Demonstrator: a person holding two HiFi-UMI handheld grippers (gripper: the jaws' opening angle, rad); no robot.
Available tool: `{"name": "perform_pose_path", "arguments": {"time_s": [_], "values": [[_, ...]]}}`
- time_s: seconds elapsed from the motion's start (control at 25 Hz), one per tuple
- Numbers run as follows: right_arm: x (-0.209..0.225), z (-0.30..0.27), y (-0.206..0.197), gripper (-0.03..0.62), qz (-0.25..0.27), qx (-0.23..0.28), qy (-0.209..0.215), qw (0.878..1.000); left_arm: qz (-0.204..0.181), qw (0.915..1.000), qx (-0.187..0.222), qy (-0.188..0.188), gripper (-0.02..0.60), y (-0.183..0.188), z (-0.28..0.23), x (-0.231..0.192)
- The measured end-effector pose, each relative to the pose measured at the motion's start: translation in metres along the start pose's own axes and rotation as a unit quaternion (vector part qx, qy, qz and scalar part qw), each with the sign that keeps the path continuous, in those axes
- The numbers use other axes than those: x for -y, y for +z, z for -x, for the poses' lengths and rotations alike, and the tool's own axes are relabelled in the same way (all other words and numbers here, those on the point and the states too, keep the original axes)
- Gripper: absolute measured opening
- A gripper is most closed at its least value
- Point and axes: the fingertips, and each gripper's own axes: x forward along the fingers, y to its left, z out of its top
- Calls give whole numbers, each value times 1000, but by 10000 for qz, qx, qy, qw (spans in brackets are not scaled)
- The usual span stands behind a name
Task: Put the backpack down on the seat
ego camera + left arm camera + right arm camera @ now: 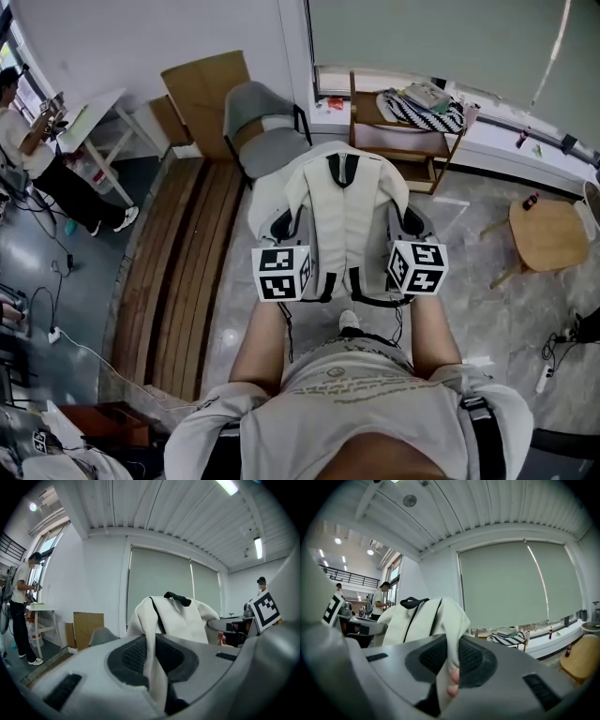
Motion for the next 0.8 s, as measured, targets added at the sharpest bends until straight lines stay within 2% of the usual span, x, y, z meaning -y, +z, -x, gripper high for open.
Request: {"name": "perform_pose_path", "arguments": {"time_s": [0.56,0.8], "values": [[65,-126,15,60,11,-115,359,9993,50,9993,-197,299,54,16,-128,-18],[73,-176,21,60,37,-176,603,9980,173,9983,-226,511,54,20,-162,-39]]}}
